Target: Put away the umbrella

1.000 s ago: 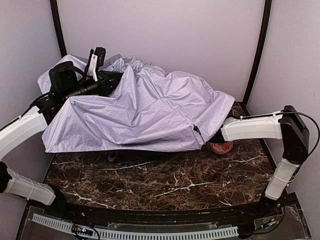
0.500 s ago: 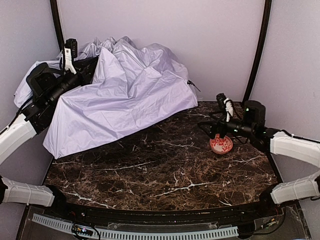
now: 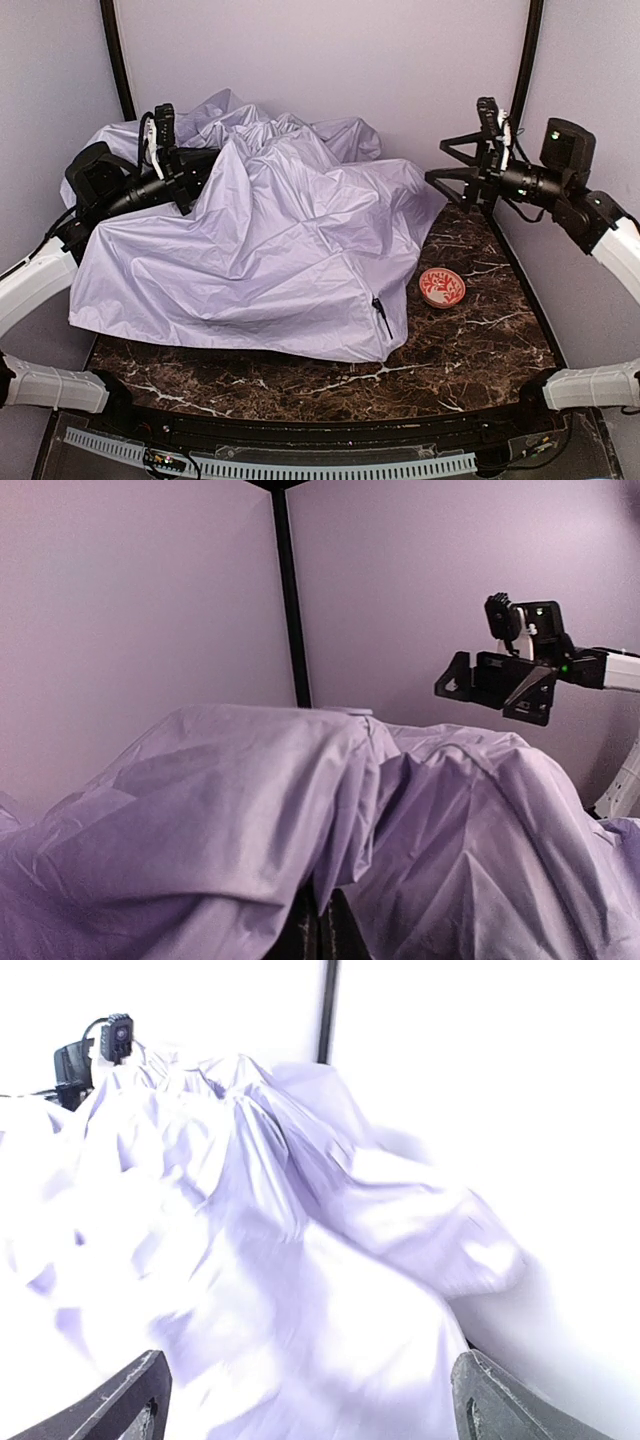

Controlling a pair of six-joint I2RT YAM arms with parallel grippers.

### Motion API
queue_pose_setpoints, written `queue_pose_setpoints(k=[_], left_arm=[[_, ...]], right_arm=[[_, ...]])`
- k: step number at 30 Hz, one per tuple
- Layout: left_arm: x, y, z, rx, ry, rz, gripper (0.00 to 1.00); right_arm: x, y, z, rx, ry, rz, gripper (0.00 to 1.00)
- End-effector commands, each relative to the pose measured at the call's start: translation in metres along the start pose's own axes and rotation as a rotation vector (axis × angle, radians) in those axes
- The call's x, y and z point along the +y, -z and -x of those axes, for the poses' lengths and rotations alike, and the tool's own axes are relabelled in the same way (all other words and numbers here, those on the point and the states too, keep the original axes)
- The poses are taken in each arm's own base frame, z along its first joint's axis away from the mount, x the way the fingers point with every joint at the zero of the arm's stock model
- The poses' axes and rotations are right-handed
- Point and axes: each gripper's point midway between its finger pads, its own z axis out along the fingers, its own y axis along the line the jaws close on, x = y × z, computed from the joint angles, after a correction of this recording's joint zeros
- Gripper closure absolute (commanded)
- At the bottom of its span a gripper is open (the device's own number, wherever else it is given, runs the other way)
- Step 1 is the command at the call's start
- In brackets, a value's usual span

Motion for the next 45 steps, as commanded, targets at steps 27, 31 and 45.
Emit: queue_pose_setpoints(k=[27, 31, 45], left_arm=[[-0.078, -0.056, -0.016, 0.000, 0.087, -0.223, 0.58], [-0.055, -0.050, -0.014, 0.050, 0.037, -0.085, 0.35], [-0.059, 0.037, 0.034, 0.203, -0.196, -0.036, 0.11]], right_arm=[[0.149, -0.144, 0.028, -0.159, 0.171, 0.514, 0.70], [0.122, -0.142, 0.006, -0.095, 0.070, 0.438, 0.77], [0.025, -0.115, -0.027, 0.056, -0.032, 0.068, 0.82]])
